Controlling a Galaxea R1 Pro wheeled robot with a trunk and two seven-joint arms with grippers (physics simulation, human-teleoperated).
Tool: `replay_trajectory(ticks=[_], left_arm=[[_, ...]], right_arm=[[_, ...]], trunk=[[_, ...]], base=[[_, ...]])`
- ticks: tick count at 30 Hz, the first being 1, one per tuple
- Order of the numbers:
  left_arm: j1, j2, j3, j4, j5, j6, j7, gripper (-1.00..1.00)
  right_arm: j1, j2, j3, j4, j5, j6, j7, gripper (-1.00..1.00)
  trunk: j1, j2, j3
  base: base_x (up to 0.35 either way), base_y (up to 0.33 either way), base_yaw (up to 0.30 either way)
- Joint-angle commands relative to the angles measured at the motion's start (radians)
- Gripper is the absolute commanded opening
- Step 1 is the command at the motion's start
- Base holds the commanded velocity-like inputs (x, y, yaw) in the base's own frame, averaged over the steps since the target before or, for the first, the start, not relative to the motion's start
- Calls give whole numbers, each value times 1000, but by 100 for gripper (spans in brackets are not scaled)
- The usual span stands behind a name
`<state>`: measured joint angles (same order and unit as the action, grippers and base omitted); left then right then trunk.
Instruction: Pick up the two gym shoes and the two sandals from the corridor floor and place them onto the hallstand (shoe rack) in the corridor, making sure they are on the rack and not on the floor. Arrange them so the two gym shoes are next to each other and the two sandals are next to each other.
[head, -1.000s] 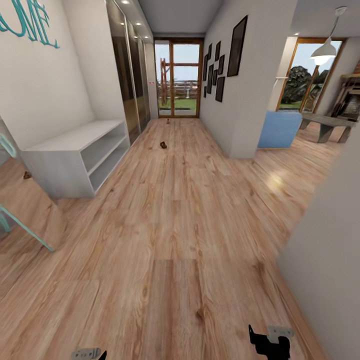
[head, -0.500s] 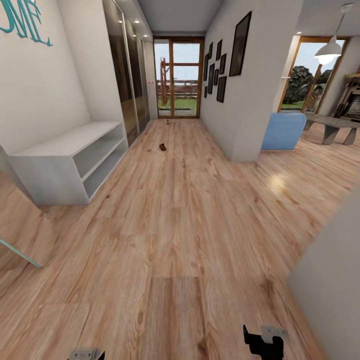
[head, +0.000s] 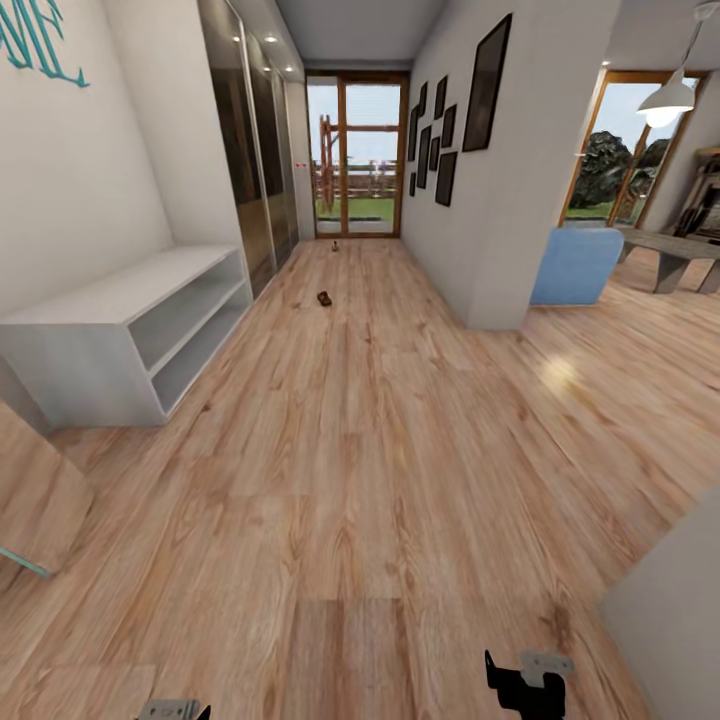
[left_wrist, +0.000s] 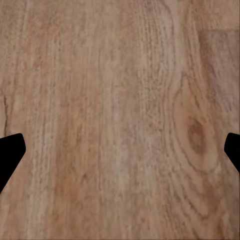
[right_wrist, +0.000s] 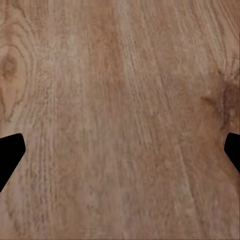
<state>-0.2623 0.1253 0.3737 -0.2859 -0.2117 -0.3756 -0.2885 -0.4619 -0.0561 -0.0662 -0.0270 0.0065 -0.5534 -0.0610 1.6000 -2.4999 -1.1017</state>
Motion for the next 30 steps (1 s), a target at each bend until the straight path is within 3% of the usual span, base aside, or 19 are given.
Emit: replay_trajectory(ticks=[1, 10, 16, 18, 30], left_arm=[[0, -1, 10, 1, -8, -5, -5, 100], [3, -6, 16, -5, -5, -9, 3, 100], [3, -6, 40, -10, 29, -9, 5, 100], [3, -6, 51, -3, 58, -9, 4, 100], [6, 1, 53, 0, 64, -9, -6, 100]], right_arm=[[0, 0, -6, 1, 1, -3, 1, 100], [3, -9, -6, 1, 0, -3, -4, 100], [3, -10, -6, 2, 2, -3, 0, 100], [3, -10, -5, 2, 4, -3, 2, 100], [10, -10, -4, 2, 6, -3, 3, 100]], trunk=[[0, 0, -1], [0, 0, -1], [0, 0, -1], [0, 0, -1], [0, 0, -1]], base=[[335, 0, 0], [335, 0, 0], [335, 0, 0], [335, 0, 0], [335, 0, 0]])
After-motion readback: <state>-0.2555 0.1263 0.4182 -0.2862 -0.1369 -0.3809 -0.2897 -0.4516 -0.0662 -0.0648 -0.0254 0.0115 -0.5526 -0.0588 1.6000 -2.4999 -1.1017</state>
